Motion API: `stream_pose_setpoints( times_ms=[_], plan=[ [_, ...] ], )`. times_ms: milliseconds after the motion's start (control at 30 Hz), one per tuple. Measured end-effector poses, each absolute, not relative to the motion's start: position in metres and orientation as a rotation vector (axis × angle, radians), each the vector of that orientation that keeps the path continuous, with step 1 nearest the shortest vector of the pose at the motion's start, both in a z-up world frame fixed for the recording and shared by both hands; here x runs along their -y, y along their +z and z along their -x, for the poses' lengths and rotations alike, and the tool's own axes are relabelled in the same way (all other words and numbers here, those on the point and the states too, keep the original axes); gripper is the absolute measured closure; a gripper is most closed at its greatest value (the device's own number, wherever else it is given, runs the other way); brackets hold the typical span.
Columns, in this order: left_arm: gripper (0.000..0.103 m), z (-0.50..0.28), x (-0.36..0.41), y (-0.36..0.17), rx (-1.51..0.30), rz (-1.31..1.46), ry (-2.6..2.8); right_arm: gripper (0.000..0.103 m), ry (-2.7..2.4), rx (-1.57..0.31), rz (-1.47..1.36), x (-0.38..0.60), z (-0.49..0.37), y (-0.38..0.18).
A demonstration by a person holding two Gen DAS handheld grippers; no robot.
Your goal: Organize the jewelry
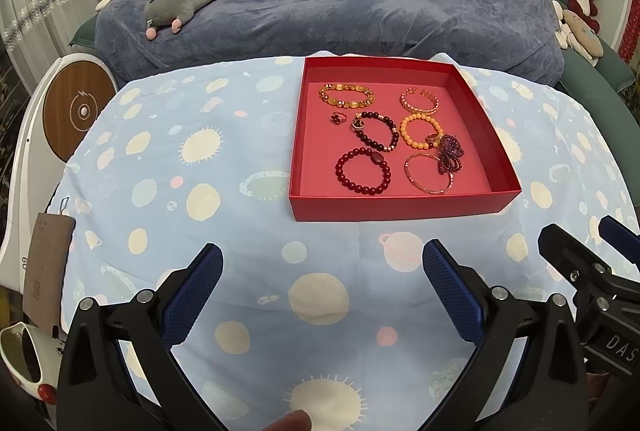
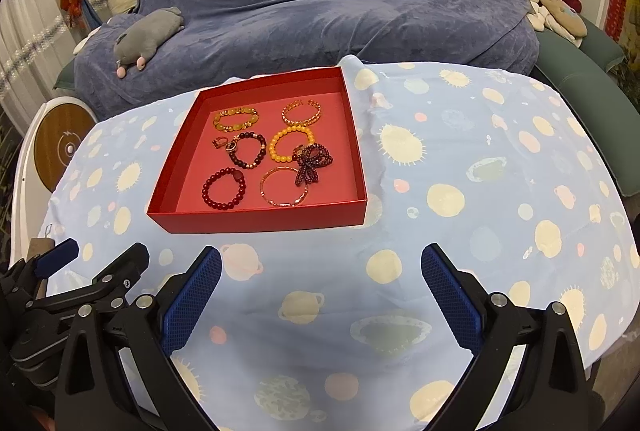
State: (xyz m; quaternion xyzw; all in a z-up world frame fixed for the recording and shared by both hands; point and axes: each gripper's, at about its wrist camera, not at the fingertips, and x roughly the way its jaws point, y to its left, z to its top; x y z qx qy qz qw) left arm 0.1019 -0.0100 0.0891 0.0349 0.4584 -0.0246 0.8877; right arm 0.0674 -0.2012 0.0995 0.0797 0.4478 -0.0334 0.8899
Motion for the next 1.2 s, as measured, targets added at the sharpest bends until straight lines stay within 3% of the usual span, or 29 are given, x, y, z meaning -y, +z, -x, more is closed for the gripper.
stream_pose_setpoints(
  times_ms=[1200],
  plan=[
    [0.007,-0.109,0.008,0.079,-0.972,-0.067,-0.026,0.006,-0.075,-0.938,-0.159,0.201,-0.072,0.095]
  ],
)
